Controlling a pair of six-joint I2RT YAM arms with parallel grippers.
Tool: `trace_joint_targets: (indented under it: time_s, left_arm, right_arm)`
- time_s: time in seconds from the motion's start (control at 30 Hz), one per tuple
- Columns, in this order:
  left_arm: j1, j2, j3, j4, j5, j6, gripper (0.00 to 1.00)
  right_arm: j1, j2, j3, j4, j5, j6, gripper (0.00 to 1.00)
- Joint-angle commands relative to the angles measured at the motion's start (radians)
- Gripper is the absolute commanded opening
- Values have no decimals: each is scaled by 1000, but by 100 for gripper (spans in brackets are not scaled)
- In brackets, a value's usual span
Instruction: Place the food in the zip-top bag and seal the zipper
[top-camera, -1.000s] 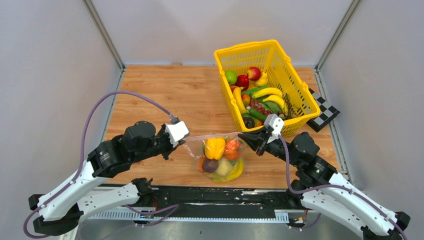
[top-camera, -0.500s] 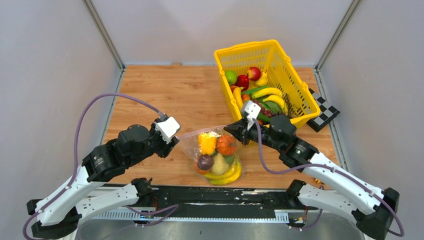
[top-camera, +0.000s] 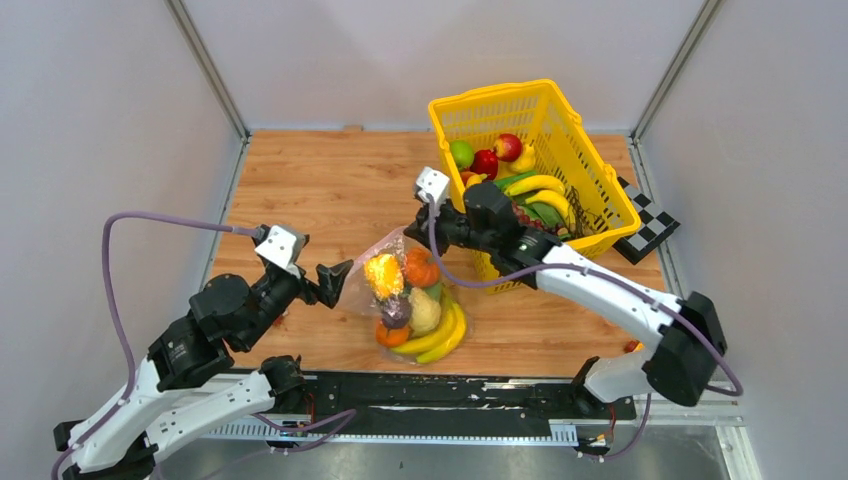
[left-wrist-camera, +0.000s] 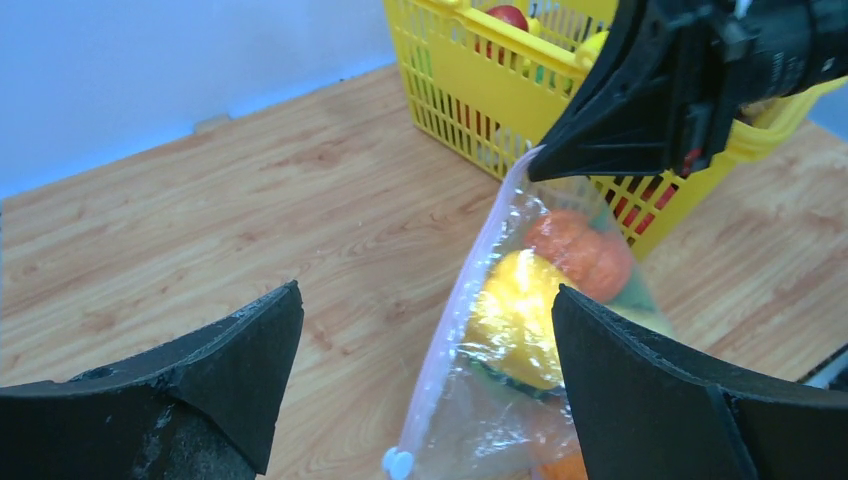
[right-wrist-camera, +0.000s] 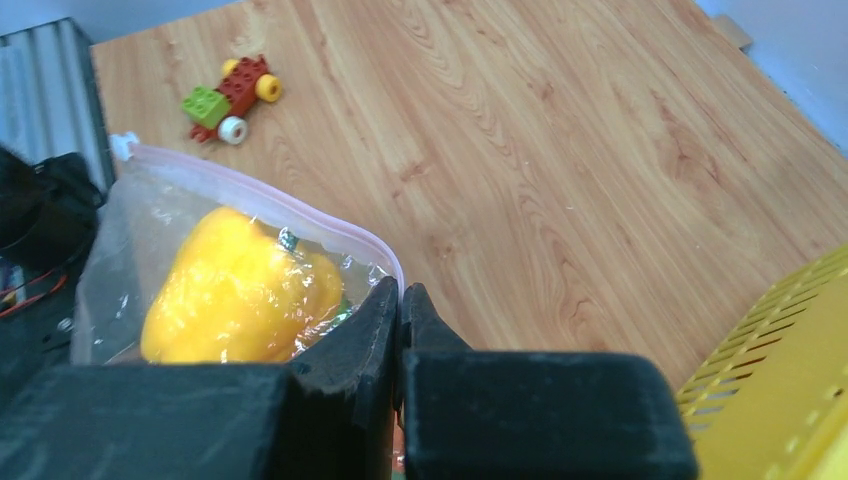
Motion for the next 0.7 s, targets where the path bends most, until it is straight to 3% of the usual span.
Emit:
trace_joint_targets:
  time_s: [0.0,0.13,0.2,0.27,0.4,0.47,0.67]
  left_arm:
    - [3,-1,-47,91,-107,-114,100]
    - [3,-4,-97,102,-180,-217,100]
    - [3,-8,-123,107,-211,-272,100]
    - [3,-14,-153,112,-222,-320,100]
    - [3,-32,-215,135,-230,-390,100]
    - [3,-40,-242,153,-234,-416,100]
    - [3,-37,-292,160,-264,-483,100]
  right_arm:
    - [-1,147,144,-20,136,-19,0]
    - [-13,316,295,-114,200,-10,0]
    - [-16,401,373,-153,220,-10,13]
    - [-18,446,432,-195,239,-17,19]
    - [-25,470,500,-212,229,-43,51]
    - [-26,473,528,-246,227,-48,60]
    - [-26,430,440,-265,131,-6,67]
